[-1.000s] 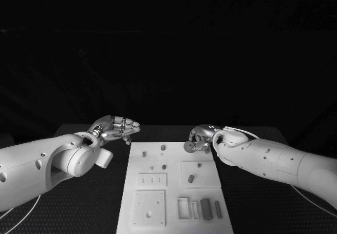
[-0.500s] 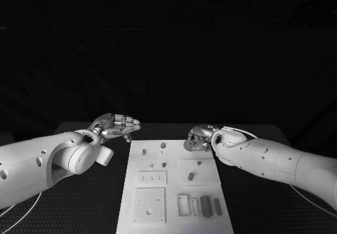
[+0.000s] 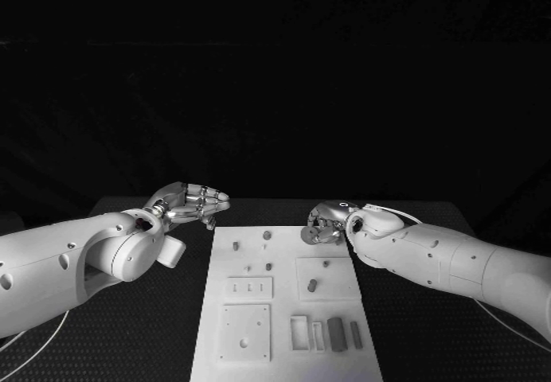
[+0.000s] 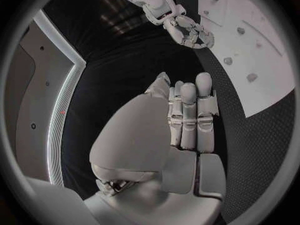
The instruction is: Assemble the parts on the task board
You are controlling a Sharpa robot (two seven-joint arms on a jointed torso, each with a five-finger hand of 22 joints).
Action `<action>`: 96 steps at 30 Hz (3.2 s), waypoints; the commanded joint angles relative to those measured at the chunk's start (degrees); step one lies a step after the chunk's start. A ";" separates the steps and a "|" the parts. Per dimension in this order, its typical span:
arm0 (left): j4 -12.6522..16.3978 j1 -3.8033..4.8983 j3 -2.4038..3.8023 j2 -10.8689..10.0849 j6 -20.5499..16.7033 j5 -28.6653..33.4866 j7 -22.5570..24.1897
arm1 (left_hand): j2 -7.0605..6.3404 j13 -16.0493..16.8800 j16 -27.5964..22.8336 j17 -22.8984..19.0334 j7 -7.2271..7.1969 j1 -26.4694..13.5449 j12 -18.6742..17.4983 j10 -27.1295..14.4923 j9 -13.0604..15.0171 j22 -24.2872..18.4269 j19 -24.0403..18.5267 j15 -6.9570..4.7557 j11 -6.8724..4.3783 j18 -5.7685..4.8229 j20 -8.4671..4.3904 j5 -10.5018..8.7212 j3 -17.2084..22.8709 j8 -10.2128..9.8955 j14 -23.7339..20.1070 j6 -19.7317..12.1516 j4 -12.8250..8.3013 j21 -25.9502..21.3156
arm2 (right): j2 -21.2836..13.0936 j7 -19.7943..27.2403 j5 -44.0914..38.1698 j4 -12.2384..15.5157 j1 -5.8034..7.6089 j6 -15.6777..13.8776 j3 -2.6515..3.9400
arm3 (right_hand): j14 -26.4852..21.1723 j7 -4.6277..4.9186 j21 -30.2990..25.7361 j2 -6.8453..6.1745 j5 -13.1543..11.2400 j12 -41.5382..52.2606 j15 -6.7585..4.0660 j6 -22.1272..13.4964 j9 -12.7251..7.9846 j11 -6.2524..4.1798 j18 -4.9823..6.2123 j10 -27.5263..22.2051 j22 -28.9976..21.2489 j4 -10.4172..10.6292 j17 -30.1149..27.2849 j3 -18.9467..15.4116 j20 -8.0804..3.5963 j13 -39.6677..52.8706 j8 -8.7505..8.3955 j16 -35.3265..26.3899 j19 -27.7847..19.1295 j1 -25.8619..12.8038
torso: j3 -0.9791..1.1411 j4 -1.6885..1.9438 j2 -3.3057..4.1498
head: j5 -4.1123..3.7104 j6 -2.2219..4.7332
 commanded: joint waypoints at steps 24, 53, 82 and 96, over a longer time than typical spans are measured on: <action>0.23 0.08 0.03 0.07 0.64 0.26 0.46 | -0.10 0.12 0.42 -0.16 0.40 -0.51 -0.36 0.15 0.11 0.13 0.16 -0.17 0.13 4.26 -0.07 -0.30 0.34 -0.24 0.18 -0.06 -0.02 -0.24 | 0.18 -0.18 -5.10 0.28 -0.95 -3.53 -0.90 | 0.97 -2.15 0.90 2.03 0.01 2.45 -2.27 9.70 2.68 -2.57 4.89 2.37 0.89 -1.84 0.60 0.17 -0.08 -1.13 4.71 0.21 -0.19 0.12 | -0.01 -0.01 -0.01 | -0.20 0.26; -0.92 0.08 0.02 0.36 0.33 0.25 0.58 | -0.15 0.20 0.50 -0.24 0.36 -0.48 -0.38 0.16 0.17 0.21 0.21 -0.17 0.12 4.27 -0.08 -0.29 0.35 -0.26 0.18 -0.01 -0.03 -0.29 | -1.71 -5.08 -7.89 11.03 1.29 -9.34 -0.37 | 1.47 -2.77 1.02 1.55 0.02 2.45 -2.86 10.85 3.47 -3.18 4.89 2.78 0.85 -0.12 1.33 0.24 -0.25 -1.77 5.00 0.46 0.24 -1.24 | 0.14 -0.11 -0.32 | -0.21 0.92; -1.30 0.07 -0.01 0.79 0.53 0.25 0.60 | -0.16 0.27 0.56 -0.33 0.35 -0.48 -0.40 0.15 0.22 0.28 0.24 -0.18 0.12 4.27 -0.07 -0.29 0.35 -0.31 0.17 0.00 -0.02 -0.36 | 7.48 -9.15 -13.52 10.41 -1.22 -8.70 -1.04 | 1.26 -2.71 1.03 0.98 0.01 2.00 -2.86 10.56 3.56 -3.14 4.89 2.49 0.84 0.50 0.79 0.53 -0.35 -2.28 4.66 0.30 0.34 -1.21 | 0.01 0.27 -0.11 | 0.10 1.11; -1.26 0.07 -0.01 0.69 0.64 0.25 0.52 | -0.16 0.30 0.59 -0.37 0.36 -0.50 -0.42 0.13 0.24 0.31 0.25 -0.17 0.13 4.26 -0.07 -0.30 0.35 -0.34 0.16 -0.01 -0.02 -0.39 | 7.75 -10.40 -15.05 9.46 -1.36 -8.65 -1.17 | 1.19 -2.66 1.02 0.79 0.01 1.80 -2.81 10.40 3.58 -3.10 4.89 2.34 0.83 0.60 0.58 0.69 -0.38 -2.50 4.49 0.22 0.34 -1.03 | 0.08 0.10 -0.16 | 0.30 0.84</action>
